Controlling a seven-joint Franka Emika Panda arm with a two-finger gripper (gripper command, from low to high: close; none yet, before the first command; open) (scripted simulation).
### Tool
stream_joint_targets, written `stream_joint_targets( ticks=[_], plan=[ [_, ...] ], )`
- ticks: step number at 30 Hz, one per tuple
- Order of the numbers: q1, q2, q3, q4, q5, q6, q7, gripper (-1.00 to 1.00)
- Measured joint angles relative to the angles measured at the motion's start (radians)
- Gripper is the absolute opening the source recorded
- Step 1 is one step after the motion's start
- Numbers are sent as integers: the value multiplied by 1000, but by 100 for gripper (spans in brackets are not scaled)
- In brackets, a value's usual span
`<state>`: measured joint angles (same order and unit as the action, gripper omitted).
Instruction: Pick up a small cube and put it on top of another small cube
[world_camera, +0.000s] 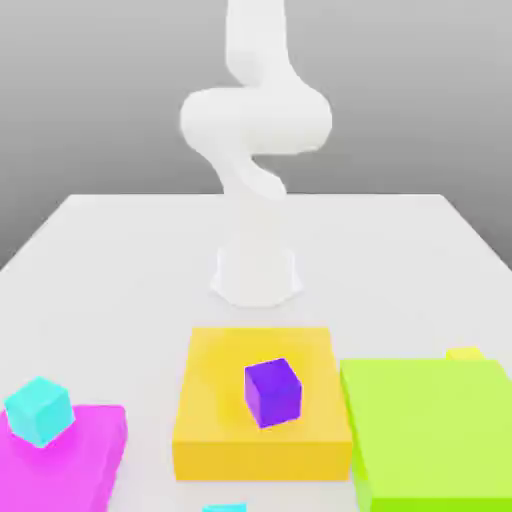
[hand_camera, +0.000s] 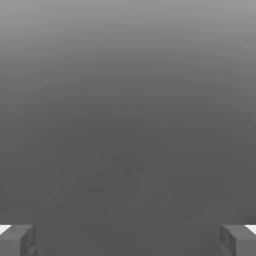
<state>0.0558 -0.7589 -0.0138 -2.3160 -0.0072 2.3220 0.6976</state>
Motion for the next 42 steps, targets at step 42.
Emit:
stream_joint_targets(
  ticks=[42],
  plan=[
    [755, 688, -101, -267, 54, 368, -1841, 0]
  ],
)
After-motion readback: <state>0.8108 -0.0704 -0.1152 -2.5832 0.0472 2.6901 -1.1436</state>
